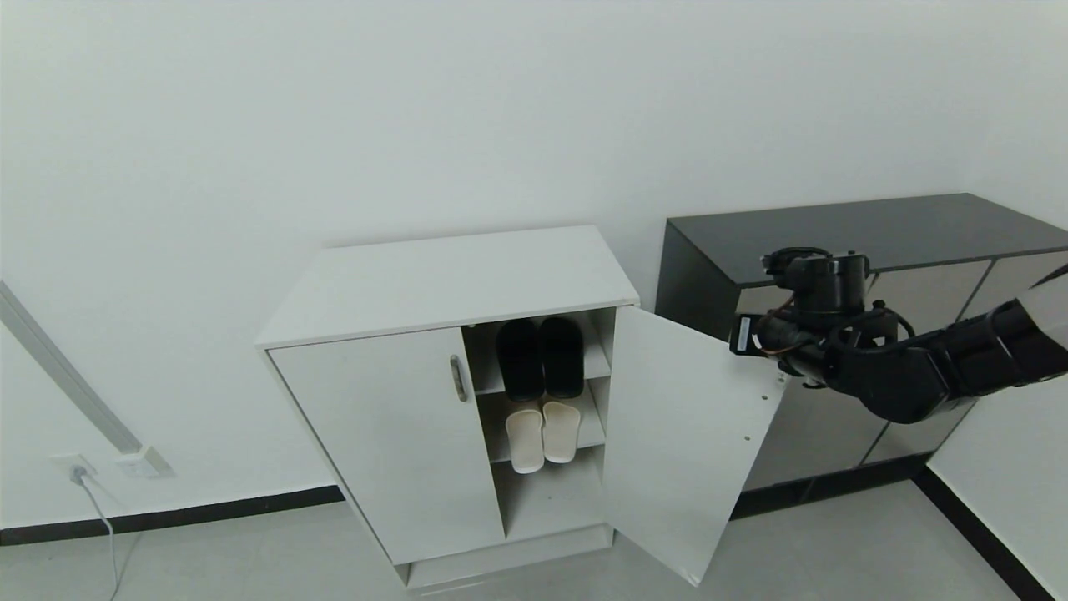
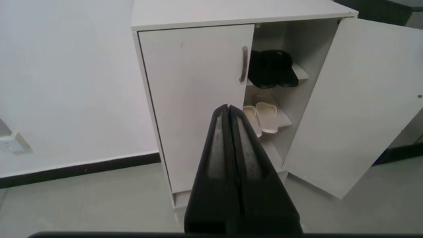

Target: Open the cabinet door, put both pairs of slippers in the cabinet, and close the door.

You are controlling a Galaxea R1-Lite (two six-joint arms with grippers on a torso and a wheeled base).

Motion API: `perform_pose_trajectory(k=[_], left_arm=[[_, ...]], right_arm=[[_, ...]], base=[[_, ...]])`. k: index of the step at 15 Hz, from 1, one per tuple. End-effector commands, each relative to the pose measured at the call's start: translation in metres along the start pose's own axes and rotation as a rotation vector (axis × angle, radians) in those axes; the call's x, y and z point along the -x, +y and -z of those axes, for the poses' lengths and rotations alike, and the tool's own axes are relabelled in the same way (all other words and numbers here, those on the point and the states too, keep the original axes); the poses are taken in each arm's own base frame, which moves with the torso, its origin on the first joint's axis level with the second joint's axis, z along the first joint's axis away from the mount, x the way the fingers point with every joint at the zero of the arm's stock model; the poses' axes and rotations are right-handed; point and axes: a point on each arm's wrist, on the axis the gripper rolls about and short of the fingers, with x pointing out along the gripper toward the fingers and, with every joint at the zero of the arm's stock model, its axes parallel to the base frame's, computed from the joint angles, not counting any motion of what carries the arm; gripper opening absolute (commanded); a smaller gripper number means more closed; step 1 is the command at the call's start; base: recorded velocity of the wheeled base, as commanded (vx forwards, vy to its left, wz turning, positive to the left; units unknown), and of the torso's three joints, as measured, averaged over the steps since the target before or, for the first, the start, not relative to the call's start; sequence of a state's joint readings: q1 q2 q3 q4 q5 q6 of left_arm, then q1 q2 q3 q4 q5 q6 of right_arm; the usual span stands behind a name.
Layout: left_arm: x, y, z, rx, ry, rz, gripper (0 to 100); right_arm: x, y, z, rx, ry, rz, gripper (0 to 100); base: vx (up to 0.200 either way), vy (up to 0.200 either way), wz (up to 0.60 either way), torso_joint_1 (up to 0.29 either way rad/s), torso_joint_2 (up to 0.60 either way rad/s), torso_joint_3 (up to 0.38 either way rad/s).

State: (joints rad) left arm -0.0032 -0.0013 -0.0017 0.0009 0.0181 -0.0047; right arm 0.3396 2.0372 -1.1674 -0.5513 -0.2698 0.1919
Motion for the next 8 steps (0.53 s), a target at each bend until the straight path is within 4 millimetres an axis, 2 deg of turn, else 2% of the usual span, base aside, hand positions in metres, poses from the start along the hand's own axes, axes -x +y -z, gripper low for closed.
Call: perform_pose_trajectory(k=[1, 3, 8], left_arm=[[0.000, 0.000, 0.000, 0.001, 0.002, 0.000, 0], [0.000, 0.000, 0.000, 0.001, 0.001, 0.000, 0], [0.000, 0.000, 0.000, 0.000, 0.001, -0.002, 0]], right_arm=[[-0.019, -0.004, 0.012, 0.003, 0.028, 0.019, 0], [-0.029, -0.008, 0.017, 0.002, 0.037, 0.036, 0], [-0.035, -0.012, 0.023, 0.003, 0.051, 0.047, 0]], base=[[0.000, 0.000, 0.00, 0.000, 0.00, 0.000], [0.000, 0.000, 0.00, 0.000, 0.00, 0.000], [0.000, 0.000, 0.00, 0.000, 0.00, 0.000]])
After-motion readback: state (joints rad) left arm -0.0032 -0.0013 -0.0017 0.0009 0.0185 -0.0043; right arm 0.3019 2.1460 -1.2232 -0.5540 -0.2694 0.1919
